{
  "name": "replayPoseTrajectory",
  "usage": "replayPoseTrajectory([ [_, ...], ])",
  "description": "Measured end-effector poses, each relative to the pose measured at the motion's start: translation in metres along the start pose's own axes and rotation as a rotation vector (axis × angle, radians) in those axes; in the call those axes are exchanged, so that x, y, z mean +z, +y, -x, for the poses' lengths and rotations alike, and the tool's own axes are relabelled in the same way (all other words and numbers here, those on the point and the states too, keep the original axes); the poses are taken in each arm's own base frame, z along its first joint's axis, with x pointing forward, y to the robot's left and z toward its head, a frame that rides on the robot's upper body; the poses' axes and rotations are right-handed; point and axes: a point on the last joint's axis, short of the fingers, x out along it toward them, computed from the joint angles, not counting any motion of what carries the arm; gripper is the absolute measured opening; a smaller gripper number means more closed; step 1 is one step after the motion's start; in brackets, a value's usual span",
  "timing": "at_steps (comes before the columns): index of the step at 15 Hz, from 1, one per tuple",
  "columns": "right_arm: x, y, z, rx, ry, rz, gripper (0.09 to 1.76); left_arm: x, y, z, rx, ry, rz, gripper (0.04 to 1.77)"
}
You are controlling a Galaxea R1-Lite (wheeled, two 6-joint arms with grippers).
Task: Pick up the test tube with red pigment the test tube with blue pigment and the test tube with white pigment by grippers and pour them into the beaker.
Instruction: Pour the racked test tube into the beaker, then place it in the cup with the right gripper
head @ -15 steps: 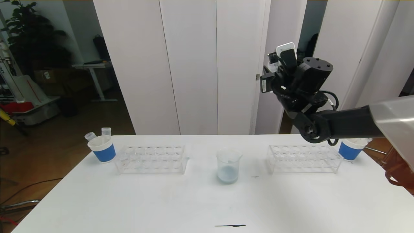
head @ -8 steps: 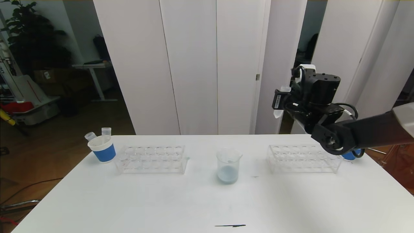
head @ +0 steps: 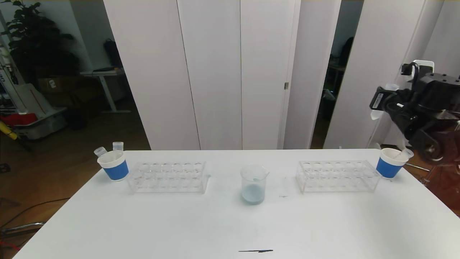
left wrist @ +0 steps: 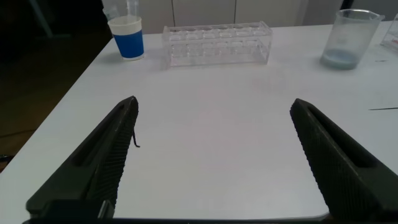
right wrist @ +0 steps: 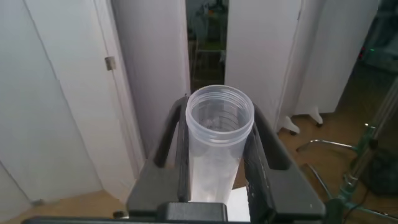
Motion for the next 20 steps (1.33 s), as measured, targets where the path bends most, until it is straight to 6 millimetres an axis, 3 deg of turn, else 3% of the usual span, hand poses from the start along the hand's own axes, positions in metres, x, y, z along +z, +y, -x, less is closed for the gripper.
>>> replayPoseTrajectory([
  [3,0.012,-0.048,-0.008,-0.064,-0.105,0.008,0.58,0.0,0.0,0.0,0.0,0.0,0.0,1.75],
  [6,0.001,-0.067,-0.015,-0.107,-0.113,0.018,0.58,0.0,0.0,0.0,0.0,0.0,0.0,1.75],
  [12,-0.064,-0.077,-0.018,-0.123,-0.055,0.033,0.58,0.0,0.0,0.0,0.0,0.0,0.0,1.75],
  [16,-0.111,-0.082,-0.012,-0.132,0.031,0.066,0.58,0.0,0.0,0.0,0.0,0.0,0.0,1.75],
  [20,-0.144,-0.086,-0.002,-0.138,0.109,0.078,0.58,0.0,0.0,0.0,0.0,0.0,0.0,1.75],
])
